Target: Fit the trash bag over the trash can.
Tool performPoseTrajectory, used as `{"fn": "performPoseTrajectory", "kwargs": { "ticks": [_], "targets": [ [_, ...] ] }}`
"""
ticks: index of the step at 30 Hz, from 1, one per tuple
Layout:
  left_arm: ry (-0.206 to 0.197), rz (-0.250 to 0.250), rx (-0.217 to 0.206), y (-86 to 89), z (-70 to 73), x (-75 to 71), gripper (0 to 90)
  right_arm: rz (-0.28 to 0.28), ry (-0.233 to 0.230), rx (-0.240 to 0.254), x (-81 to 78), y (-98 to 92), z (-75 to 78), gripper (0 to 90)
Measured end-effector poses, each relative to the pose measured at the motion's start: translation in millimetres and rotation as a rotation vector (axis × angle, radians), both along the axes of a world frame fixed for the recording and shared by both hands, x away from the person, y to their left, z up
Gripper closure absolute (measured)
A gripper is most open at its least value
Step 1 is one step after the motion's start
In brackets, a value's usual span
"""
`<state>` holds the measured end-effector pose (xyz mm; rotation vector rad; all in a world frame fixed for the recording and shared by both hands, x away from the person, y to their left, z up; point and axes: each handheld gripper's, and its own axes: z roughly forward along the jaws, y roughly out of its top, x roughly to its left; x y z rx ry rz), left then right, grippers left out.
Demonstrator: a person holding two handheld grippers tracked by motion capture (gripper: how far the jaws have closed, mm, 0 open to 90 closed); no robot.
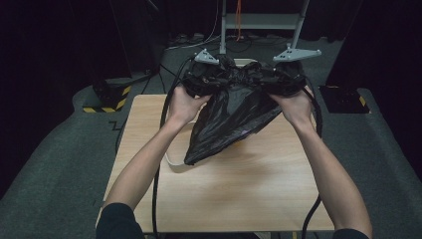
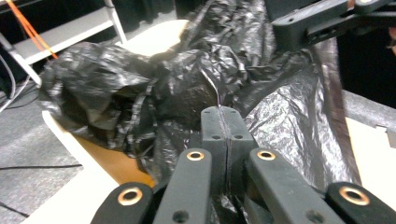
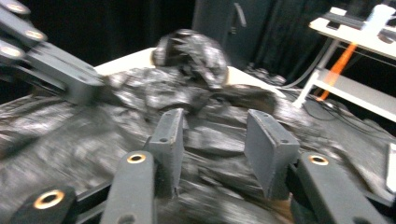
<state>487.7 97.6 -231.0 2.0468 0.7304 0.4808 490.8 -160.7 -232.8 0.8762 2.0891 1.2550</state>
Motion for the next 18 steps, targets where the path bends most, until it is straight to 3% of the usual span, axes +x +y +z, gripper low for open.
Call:
{"fn": "performPoseTrajectory", "kwargs": {
  "ticks": [6,13,18],
  "targets": [
    [-0.011,0.049,0.028,6.7,2.2,10.7,89.7,-0.049,0.042,0.005,11.3,-9.8,-5.9,57.4],
    [-0.029,0.105,0.056,6.7,1.5,26.4,89.6,-0.001,0.071,-0.044,16.2,0.2,-14.1,86.4],
    [-0.029,0.138,0.077,-0.2,-1.6,41.7,89.7,0.04,0.093,-0.073,17.6,9.0,-19.7,89.9]
  ]
}}
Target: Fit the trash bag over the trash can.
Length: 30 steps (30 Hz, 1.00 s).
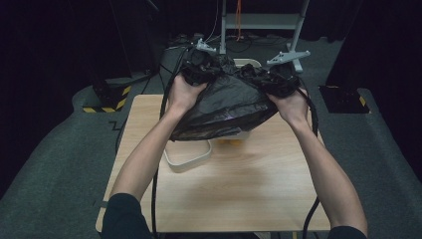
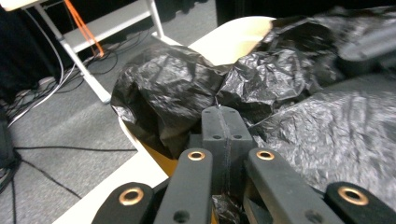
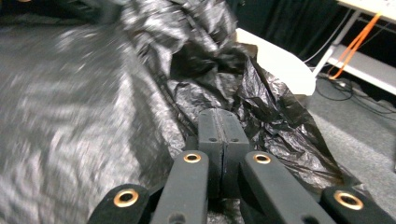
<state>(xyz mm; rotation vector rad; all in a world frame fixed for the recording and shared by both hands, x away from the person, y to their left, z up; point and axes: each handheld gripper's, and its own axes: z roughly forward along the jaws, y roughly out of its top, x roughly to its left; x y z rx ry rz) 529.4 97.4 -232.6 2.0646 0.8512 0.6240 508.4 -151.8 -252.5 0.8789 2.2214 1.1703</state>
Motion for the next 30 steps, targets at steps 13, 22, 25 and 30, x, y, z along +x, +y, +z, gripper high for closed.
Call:
{"fn": "performPoseTrajectory", "kwargs": {
  "ticks": [13,22,25,30],
  "targets": [
    [0.027,0.003,0.053,-9.9,-14.1,14.2,89.6,-0.056,-0.109,0.08,-4.7,-5.2,15.9,60.5],
    [-0.018,0.026,-0.061,1.3,-7.6,12.0,71.8,-0.022,0.031,-0.003,18.3,7.9,-4.7,87.7],
    [-0.079,0.069,-0.103,4.0,-1.1,9.8,58.8,-0.001,0.048,-0.014,18.3,10.6,-5.8,89.3],
    [-0.005,0.087,-0.07,-3.6,-2.8,26.0,54.7,-0.003,0.024,0.006,12.2,10.3,-1.0,77.7]
  ]
}}
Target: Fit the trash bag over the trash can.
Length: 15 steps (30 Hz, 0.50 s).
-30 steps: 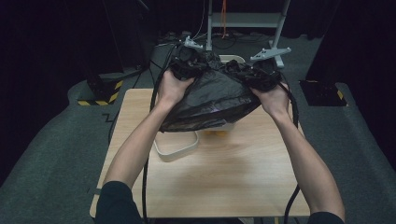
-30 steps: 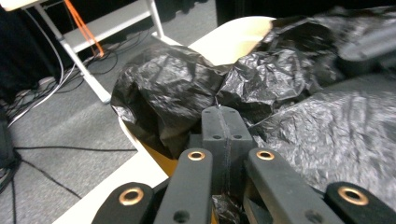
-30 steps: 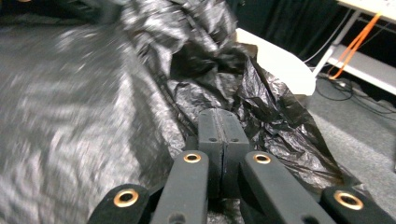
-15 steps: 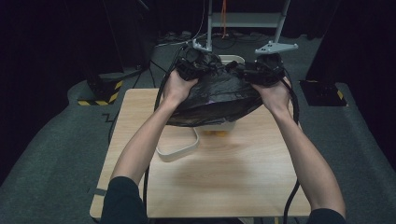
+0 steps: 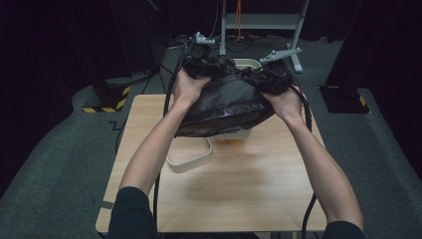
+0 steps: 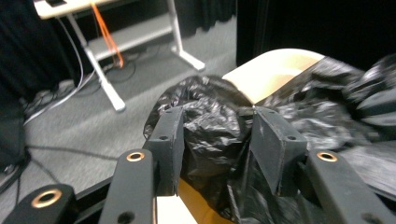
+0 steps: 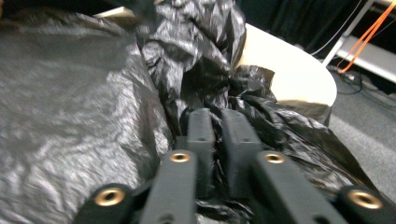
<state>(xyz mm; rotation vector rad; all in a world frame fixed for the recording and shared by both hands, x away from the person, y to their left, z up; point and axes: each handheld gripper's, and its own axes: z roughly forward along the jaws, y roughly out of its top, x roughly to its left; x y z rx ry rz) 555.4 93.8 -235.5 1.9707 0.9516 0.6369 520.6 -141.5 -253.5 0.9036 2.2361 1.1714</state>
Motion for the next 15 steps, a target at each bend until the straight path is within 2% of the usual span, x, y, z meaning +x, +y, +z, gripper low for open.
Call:
{"fn": "performPoseTrajectory", "kwargs": {
  "ticks": [3,4,6,7,10,15],
  "targets": [
    [0.081,-0.027,-0.002,-3.4,-5.8,11.5,59.2,-0.004,-0.031,0.019,-6.7,-3.4,4.9,70.0],
    [0.125,-0.039,-0.006,-4.5,-8.5,15.2,59.7,-0.005,-0.035,0.027,-9.1,-4.6,6.4,68.5],
    [0.19,-0.054,0.018,-8.2,-13.9,20.4,59.6,0.003,-0.048,0.044,-15.1,-8.9,10.6,65.0],
    [0.203,-0.057,0.031,-9.8,-15.9,21.2,58.9,0.008,-0.051,0.049,-18.3,-11.0,12.6,63.4],
    [0.182,-0.058,0.037,-10.4,-15.0,17.9,54.8,0.028,-0.052,0.05,-27.8,-16.2,16.9,59.6],
    [0.096,-0.054,-0.016,-0.1,-3.0,-2.9,45.4,0.034,-0.058,0.057,-36.3,-21.0,18.2,57.2]
  ]
}}
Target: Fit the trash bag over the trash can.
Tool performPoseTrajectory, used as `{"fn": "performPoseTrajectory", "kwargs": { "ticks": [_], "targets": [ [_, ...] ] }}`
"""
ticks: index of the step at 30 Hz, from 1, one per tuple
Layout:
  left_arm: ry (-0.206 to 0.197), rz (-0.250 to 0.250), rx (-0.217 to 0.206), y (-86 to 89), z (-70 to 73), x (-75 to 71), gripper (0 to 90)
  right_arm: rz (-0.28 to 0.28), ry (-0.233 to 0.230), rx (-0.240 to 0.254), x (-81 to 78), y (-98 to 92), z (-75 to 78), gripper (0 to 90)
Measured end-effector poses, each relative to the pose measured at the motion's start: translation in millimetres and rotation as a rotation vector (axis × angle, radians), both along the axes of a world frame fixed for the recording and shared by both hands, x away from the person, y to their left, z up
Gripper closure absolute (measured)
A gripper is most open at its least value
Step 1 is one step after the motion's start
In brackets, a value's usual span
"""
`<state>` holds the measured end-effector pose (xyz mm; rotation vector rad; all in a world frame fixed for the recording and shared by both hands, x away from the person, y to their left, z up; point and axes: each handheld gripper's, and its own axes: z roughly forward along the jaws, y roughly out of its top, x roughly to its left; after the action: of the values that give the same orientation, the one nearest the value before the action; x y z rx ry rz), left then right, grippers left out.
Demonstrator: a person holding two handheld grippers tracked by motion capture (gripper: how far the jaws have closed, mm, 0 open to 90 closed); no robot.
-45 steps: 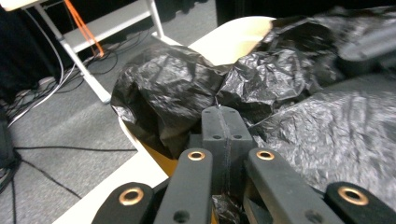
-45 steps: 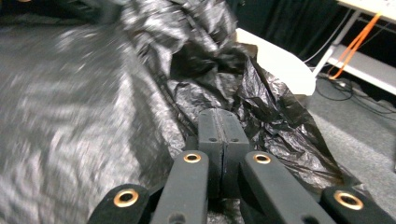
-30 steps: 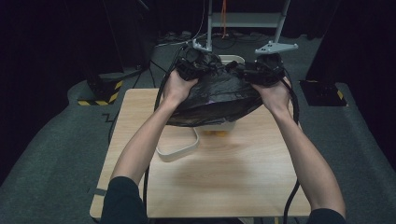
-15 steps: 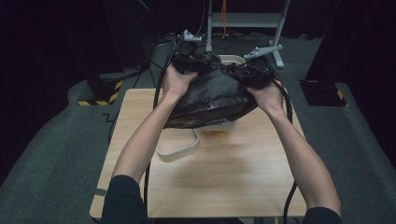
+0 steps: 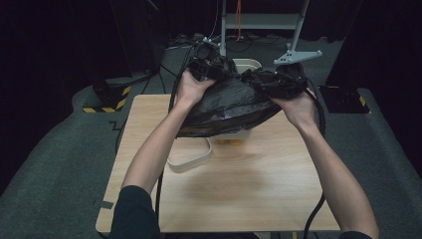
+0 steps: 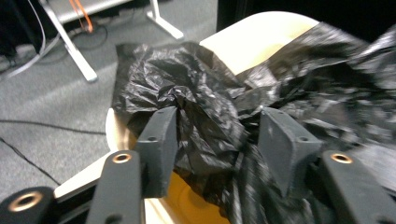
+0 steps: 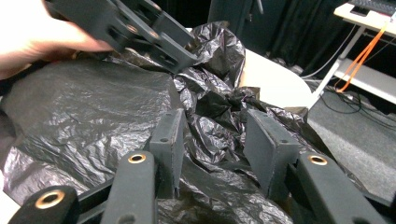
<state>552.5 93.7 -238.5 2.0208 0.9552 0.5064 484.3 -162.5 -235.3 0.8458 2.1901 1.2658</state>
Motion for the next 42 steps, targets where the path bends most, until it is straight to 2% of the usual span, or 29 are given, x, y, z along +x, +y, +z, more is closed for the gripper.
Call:
{"fn": "performPoseTrajectory", "kwargs": {
  "ticks": [3,6,10,12,15,16,18,22,25,27,29,33,35,38,39,40,42],
  "targets": [
    [-0.039,-0.022,-0.038,11.6,7.5,-20.9,42.7,0.017,0.003,0.012,-1.4,-1.2,-5.4,57.4],
    [-0.058,-0.05,-0.047,21.7,9.7,-40.2,39.7,0.03,0.019,0.014,-1.0,-1.4,-11.2,60.4],
    [-0.066,-0.095,-0.073,35.6,4.1,-70.5,36.6,0.055,0.02,-0.011,0.2,2.1,-13.6,80.5],
    [-0.068,-0.101,-0.058,37.8,-1.0,-80.0,34.6,0.051,0.034,-0.026,4.8,5.2,-16.3,87.8],
    [-0.063,-0.102,-0.04,39.3,-8.5,-89.2,34.0,0.047,0.047,-0.015,12.6,7.7,-20.4,88.8],
    [-0.07,-0.097,-0.034,39.2,-9.6,-90.2,36.1,0.047,0.041,-0.003,13.5,8.3,-20.7,85.5],
    [-0.08,-0.099,-0.032,39.7,-11.6,-89.5,46.8,0.035,0.023,0.008,11.5,9.2,-19.4,75.7],
    [-0.083,-0.108,-0.066,40.1,-11.7,-86.5,64.0,0.03,-0.007,0.019,0.9,4.8,-14.3,66.2],
    [-0.095,-0.112,-0.055,39.4,-8.1,-86.4,75.3,0.039,-0.026,0.058,-8.9,-6.7,-7.3,61.8],
    [-0.104,-0.108,-0.038,38.5,-4.9,-85.8,81.0,0.044,-0.036,0.067,-14.4,-11.7,-4.1,60.3],
    [-0.101,-0.11,-0.043,37.9,-2.0,-83.6,83.6,0.055,-0.038,0.064,-19.6,-14.6,-2.7,59.3],
    [-0.099,-0.109,-0.037,35.4,3.2,-76.7,85.6,0.072,-0.029,0.022,-23.7,-13.1,-8.2,58.8],
    [-0.092,-0.106,-0.032,34.6,4.4,-71.7,86.7,0.073,-0.021,0.013,-21.8,-12.5,-11.7,60.7],
    [-0.085,-0.088,-0.022,33.8,5.8,-60.5,87.7,0.091,-0.002,0.007,-15.2,-11.6,-15.1,76.2],
    [-0.086,-0.079,-0.024,33.4,6.0,-56.8,88.0,0.106,0.012,0.024,-13.5,-11.7,-15.1,82.4],
    [-0.085,-0.074,-0.027,33.1,6.3,-53.3,88.4,0.106,0.006,0.022,-12.4,-10.9,-14.7,87.5],
    [-0.084,-0.064,-0.033,31.7,6.9,-47.0,88.8,0.093,-0.003,-0.006,-9.7,-7.2,-14.7,90.0]
  ]
}}
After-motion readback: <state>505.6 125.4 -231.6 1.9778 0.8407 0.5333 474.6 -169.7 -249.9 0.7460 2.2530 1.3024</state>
